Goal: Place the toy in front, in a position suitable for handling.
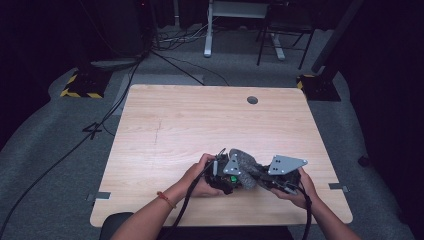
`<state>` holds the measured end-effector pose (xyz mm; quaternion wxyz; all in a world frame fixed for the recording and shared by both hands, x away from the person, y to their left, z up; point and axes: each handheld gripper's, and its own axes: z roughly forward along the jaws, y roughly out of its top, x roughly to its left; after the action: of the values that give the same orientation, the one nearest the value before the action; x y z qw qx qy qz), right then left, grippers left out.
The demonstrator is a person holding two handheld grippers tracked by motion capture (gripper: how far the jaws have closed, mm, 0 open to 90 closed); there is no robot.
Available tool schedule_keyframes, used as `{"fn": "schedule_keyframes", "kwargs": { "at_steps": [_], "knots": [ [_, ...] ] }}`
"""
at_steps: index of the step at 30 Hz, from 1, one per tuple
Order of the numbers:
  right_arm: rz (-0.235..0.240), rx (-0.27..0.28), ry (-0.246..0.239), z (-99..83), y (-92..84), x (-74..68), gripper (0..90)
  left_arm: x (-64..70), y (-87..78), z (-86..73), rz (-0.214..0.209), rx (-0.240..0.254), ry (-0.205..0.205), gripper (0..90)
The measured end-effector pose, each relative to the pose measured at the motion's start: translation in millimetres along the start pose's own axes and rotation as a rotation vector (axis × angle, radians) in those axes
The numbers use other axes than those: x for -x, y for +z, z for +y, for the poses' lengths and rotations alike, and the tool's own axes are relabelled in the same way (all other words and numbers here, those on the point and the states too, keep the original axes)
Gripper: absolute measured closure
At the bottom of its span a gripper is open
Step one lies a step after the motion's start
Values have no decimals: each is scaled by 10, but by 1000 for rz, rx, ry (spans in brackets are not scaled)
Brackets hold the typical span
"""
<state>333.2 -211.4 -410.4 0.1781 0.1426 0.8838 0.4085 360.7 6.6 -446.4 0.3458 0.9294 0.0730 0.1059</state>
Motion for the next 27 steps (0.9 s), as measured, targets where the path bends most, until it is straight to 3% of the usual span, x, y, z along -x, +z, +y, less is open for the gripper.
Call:
{"fn": "schedule_keyframes", "kwargs": {
  "at_steps": [2,5,12,18,21,27],
  "knots": [
    [-5,2,-25,53,12,-51,789,22,35,3,4,-16,6,337],
    [23,31,-14,106,24,-84,786,31,51,5,5,-11,3,337],
    [5,29,-36,140,59,-105,784,31,42,-1,17,-12,-10,337],
    [-42,-15,5,-50,68,66,786,11,-19,-20,15,6,-10,337],
    [-48,-28,36,-134,55,135,786,-4,-63,-21,9,29,-18,337],
    [-45,-29,53,-182,52,171,786,-1,-124,-23,15,51,-20,337]
  ]
}}
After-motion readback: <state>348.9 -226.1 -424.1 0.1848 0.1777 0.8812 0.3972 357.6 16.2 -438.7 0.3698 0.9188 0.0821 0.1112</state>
